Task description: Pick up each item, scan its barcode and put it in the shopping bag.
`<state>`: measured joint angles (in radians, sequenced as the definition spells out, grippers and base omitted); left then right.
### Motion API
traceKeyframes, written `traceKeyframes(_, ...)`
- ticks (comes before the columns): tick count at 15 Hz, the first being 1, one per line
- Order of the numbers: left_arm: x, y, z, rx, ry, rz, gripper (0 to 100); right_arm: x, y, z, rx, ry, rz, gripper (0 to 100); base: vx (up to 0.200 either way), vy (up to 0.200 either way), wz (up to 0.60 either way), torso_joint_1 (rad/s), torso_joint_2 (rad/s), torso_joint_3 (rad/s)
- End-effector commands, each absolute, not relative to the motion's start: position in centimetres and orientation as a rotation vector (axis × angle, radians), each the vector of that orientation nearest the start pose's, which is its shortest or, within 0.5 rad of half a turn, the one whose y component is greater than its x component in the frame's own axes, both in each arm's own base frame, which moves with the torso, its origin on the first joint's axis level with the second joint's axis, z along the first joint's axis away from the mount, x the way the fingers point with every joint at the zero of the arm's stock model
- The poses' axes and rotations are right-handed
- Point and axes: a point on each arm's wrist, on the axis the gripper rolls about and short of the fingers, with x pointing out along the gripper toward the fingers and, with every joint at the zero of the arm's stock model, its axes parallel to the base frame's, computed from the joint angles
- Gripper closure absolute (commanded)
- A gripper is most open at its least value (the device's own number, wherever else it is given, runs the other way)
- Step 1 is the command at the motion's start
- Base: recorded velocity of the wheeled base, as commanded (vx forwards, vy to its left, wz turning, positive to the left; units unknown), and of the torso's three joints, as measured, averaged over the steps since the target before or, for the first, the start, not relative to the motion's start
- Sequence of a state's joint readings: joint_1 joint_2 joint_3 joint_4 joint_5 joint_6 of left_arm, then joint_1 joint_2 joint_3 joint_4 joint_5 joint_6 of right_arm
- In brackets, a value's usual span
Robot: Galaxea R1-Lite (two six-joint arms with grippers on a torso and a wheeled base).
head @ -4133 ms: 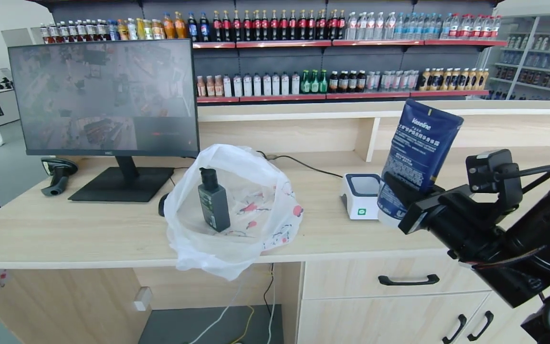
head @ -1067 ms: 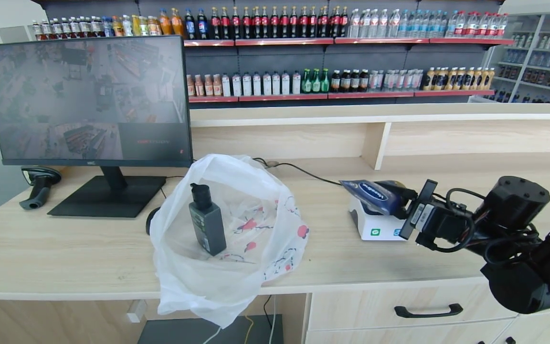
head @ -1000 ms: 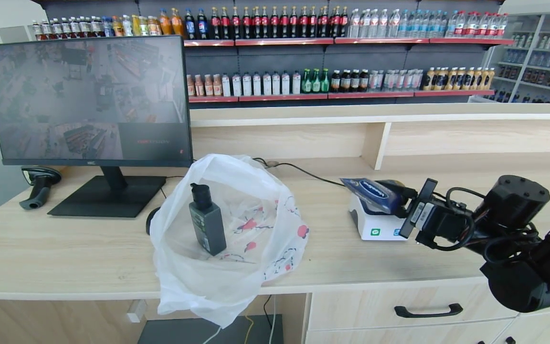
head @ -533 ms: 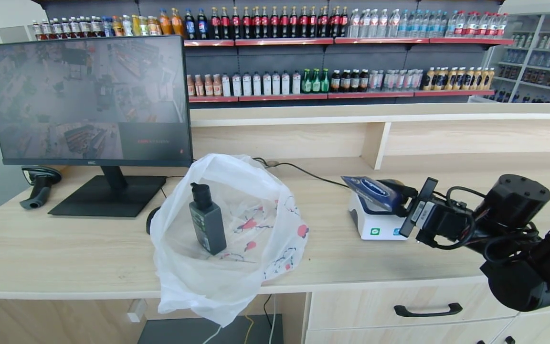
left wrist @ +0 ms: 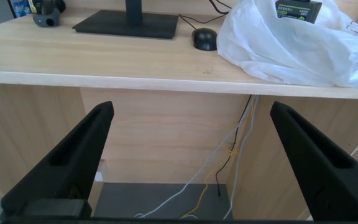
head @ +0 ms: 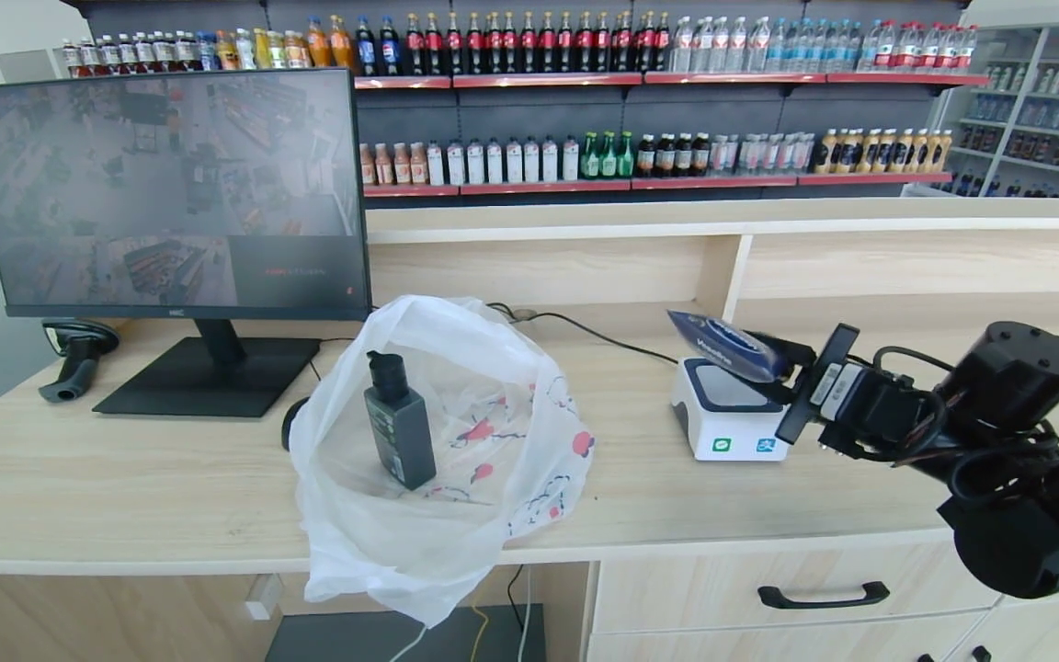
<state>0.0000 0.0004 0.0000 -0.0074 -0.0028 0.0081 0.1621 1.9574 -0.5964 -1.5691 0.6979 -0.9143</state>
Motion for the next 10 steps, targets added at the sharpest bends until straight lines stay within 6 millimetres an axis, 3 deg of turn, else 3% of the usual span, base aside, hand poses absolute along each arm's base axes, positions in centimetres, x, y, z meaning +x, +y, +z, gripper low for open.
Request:
traceKeyframes(1,-2.3,0.0,7.6,0.008,-0.008,-0.003,0,29.7,7.7,16.8,-0.854,-0.640,0.684,100,0.000,0.000,0.00,0.000,0.00,0.000)
traceKeyframes(6,-2.3,0.0,7.6,0.008,-0.005,-0.002,0,24.6,11.7,19.1,-0.553,-0.559,0.598,100,0.000,0.000,0.00,0.000,0.00,0.000)
traceKeyframes(10,-2.3,0.0,7.6,0.008,-0.005,-0.002,0,23.2,12.3,19.7,-0.342,-0.477,0.512,100,0.000,0.000,0.00,0.000,0.00,0.000)
